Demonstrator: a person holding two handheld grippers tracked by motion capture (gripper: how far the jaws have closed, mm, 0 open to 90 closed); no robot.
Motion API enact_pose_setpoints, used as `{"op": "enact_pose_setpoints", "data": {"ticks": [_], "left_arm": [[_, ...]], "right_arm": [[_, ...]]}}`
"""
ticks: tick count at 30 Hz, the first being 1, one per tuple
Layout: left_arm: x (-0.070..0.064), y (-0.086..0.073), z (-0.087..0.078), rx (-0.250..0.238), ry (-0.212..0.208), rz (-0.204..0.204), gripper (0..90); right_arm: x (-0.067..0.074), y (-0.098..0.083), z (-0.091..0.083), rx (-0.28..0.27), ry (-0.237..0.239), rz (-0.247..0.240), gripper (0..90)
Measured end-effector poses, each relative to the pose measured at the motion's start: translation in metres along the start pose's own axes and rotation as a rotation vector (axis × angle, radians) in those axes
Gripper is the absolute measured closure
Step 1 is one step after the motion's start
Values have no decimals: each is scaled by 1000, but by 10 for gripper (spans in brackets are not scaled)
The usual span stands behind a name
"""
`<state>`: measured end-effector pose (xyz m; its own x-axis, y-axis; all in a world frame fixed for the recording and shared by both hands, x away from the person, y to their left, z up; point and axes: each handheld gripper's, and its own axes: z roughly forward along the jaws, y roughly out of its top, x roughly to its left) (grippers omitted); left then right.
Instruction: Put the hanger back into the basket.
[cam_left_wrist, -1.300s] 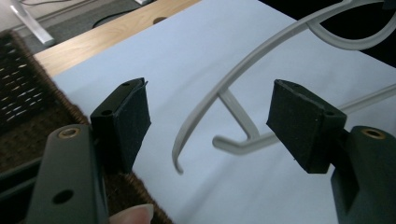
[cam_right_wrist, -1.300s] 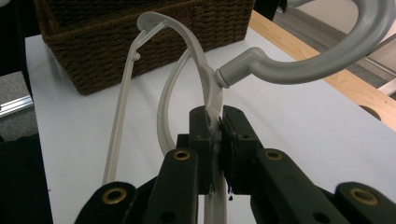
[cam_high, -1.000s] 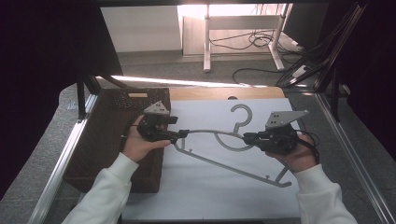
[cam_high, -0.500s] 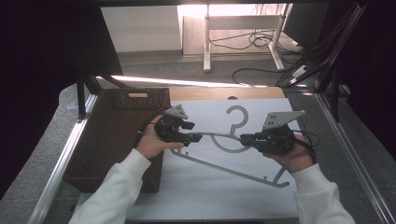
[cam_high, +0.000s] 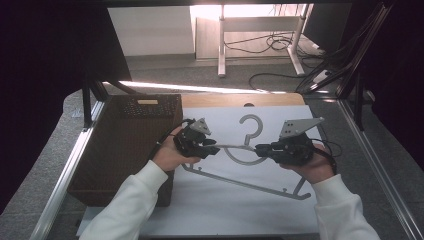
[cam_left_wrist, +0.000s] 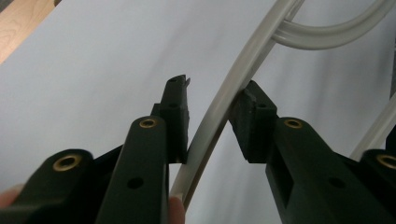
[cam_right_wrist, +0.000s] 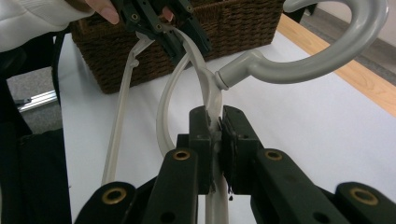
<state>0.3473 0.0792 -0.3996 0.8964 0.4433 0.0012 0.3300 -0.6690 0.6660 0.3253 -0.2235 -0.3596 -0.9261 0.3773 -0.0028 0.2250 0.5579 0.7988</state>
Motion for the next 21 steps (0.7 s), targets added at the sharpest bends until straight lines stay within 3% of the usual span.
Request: {"op": "enact_pose_setpoints", "data": {"ticks": [14,16,20,21], "left_arm": [[-16,0,-2,7,-9,131,759],[-18,0,-1,14,-15,148,774],[-22,1,2,32,-35,173,787],[-23,1,2,42,-38,184,814]], "right_arm": [[-8,-6,-5,35,52,-6,806],[-8,-7,-5,56,20,-29,719],[-7,-9,-5,74,-14,-60,633],[-7,-9,-5,76,-68,-67,553]]}}
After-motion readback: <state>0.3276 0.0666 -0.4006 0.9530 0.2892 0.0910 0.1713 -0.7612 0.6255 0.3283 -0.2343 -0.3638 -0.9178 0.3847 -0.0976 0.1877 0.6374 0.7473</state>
